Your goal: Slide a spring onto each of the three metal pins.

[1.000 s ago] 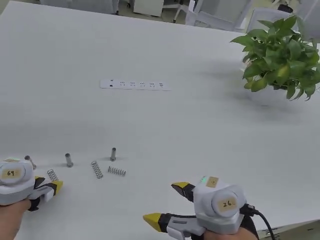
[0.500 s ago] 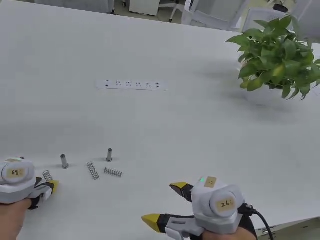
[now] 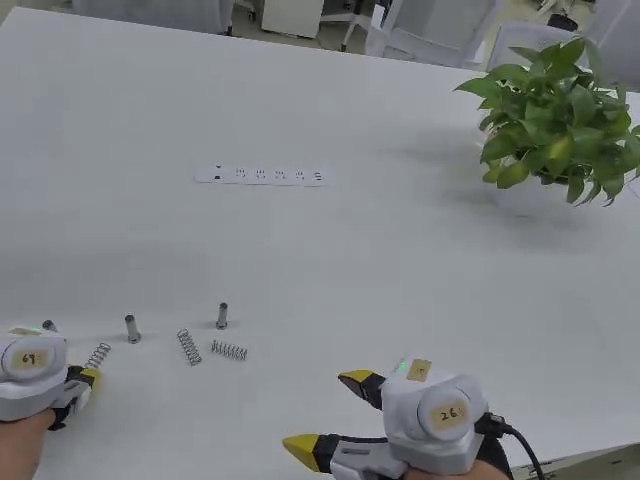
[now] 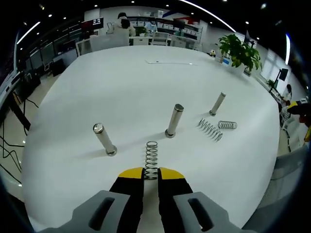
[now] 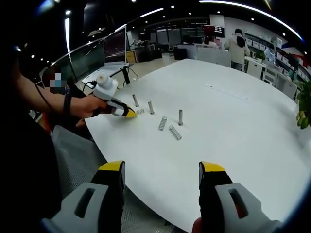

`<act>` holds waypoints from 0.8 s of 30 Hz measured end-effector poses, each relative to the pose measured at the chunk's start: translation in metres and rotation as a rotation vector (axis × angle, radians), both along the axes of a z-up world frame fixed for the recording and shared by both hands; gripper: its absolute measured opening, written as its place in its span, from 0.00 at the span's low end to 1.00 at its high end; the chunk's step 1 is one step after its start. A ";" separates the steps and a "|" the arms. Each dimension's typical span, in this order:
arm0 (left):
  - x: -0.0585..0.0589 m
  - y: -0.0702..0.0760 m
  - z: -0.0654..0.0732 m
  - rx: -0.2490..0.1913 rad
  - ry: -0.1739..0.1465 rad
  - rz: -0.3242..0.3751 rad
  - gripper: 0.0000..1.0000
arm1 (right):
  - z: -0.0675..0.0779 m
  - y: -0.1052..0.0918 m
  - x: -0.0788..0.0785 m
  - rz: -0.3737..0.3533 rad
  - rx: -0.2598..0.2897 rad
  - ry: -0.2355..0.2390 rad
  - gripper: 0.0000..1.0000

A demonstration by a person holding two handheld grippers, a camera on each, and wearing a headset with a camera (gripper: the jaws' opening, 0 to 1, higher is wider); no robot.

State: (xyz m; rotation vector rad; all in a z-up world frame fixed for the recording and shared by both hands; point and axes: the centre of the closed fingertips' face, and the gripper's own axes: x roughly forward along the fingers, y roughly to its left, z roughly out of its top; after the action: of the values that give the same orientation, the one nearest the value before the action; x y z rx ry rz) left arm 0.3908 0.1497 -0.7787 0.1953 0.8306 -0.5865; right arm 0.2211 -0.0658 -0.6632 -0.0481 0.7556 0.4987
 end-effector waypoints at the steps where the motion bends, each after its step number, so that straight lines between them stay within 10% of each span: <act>1: 0.000 0.000 -0.001 0.005 -0.001 -0.008 0.03 | 0.001 0.001 0.000 0.002 0.000 -0.002 0.60; 24: -0.033 0.007 0.034 -0.055 -0.037 -0.018 0.03 | -0.002 0.006 0.003 0.003 0.019 -0.009 0.59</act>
State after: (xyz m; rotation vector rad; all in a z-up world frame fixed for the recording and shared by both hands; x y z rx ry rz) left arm 0.3577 0.1569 -0.7447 0.1626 0.7770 -0.6203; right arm 0.2240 -0.0601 -0.6647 -0.0336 0.7416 0.5081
